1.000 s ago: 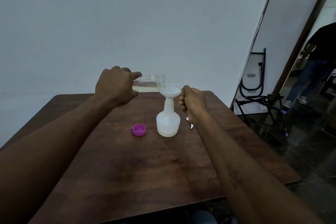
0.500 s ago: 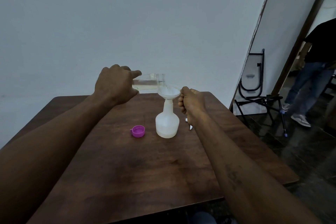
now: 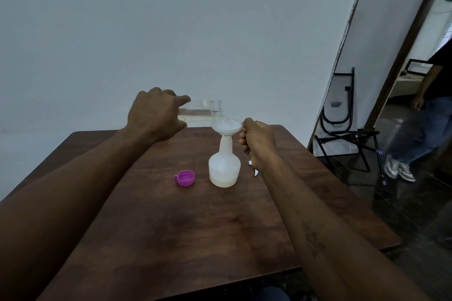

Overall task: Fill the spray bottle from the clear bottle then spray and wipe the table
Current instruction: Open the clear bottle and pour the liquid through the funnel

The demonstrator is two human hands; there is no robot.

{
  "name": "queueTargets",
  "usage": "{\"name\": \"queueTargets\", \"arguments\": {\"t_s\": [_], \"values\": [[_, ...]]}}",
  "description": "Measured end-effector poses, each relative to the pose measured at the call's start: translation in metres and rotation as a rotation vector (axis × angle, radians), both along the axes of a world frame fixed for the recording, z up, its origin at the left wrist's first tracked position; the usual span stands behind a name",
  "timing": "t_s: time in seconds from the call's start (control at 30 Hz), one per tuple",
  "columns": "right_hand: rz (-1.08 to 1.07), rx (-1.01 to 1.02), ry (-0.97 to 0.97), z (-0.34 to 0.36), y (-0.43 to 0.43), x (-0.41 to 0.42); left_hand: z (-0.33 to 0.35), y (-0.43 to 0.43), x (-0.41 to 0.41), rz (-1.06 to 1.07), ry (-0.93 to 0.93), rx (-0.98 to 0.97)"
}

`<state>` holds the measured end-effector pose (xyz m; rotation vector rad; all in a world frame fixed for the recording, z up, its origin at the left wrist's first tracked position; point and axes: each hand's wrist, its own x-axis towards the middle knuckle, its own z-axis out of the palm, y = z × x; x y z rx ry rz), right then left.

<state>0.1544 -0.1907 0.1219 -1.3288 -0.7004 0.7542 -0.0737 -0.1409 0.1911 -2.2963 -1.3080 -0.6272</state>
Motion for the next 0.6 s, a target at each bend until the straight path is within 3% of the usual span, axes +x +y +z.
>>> {"name": "queueTargets", "arguments": {"t_s": [0.6], "values": [[0.009, -0.008, 0.001, -0.0005, 0.0013, -0.0011, 0.0042, -0.0016, -0.0010, 0.011, -0.003, -0.006]]}}
